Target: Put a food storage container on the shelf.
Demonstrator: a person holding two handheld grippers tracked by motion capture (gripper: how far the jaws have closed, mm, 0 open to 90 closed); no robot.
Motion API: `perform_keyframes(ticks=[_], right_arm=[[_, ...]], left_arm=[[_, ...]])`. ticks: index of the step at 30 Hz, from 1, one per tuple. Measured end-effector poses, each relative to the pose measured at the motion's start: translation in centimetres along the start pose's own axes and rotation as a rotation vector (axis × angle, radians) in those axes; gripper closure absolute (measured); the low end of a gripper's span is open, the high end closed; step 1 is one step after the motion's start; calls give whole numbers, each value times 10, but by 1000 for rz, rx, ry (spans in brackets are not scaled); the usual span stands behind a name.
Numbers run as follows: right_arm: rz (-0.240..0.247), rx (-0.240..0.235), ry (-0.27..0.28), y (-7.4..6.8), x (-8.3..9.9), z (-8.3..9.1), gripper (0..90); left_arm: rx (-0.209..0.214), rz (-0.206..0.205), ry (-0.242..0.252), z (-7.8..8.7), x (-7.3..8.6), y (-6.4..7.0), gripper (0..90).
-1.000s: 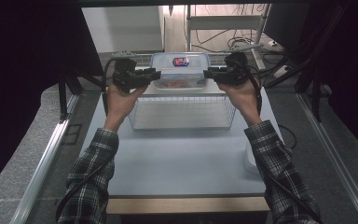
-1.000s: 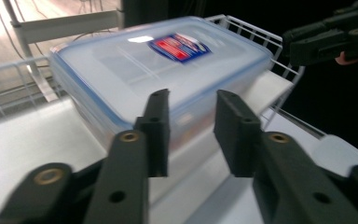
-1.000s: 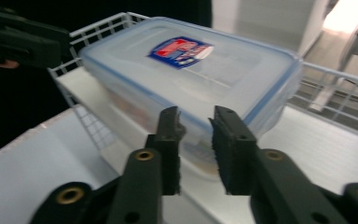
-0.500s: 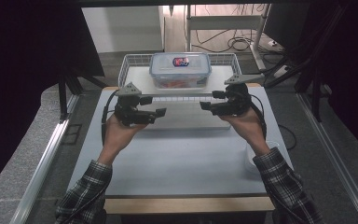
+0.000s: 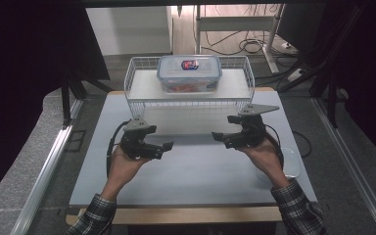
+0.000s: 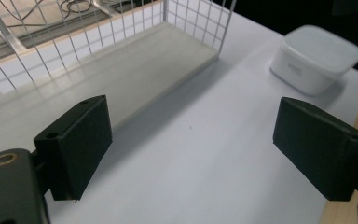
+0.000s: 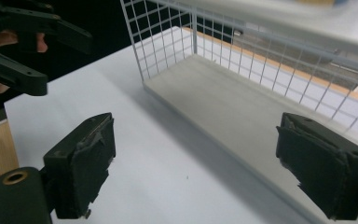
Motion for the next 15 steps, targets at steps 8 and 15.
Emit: perform_keyframes(ticks=[8,15], right_arm=[[-13,0,-23,0,29,8,86],[-22,-12,-16,-9,47,21,76]], left_arm=[[-2,-14,-15,1,22,13,58],[-25,-21,28,7,36,24,33]])
Point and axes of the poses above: each handheld gripper's, and its own axes: z roughly backward along the jaws, x roughly out of its underside, y roughly to its right, the point moved 9 cm from there along -z, roughly forward along the jaws, and after that the axes turned 3 degrees about y, right-handed, at the moved point
